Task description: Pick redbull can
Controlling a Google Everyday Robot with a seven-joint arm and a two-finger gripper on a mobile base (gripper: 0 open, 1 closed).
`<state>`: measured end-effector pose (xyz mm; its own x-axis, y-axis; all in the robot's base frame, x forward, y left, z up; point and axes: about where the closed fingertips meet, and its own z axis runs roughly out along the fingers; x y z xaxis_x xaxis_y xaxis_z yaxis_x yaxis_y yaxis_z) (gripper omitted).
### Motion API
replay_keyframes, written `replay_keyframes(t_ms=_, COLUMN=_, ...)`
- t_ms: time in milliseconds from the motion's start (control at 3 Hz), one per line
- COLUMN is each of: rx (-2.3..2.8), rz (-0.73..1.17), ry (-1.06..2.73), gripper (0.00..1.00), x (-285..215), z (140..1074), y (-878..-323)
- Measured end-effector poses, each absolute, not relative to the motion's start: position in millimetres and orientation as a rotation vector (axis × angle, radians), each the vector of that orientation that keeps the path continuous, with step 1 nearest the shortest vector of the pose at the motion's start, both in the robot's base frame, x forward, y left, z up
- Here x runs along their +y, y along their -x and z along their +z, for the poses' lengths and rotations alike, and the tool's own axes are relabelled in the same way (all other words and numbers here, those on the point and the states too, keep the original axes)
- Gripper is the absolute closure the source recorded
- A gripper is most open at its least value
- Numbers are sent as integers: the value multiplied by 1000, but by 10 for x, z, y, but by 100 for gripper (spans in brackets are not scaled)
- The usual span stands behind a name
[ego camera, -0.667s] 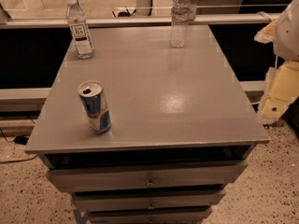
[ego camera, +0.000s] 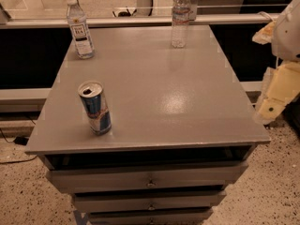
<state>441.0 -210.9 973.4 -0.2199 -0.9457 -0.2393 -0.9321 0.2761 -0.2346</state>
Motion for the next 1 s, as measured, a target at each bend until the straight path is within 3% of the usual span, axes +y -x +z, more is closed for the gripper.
replay_keyframes(t_ms=667, rx=2133, rz=435, ry=1581, gripper=0, x=-1292, z=9119, y=-4632)
replay_keyframes(t_ms=1000, rx=1939, rz=751, ry=1486, gripper=0, x=-456, z=8946, y=-4726)
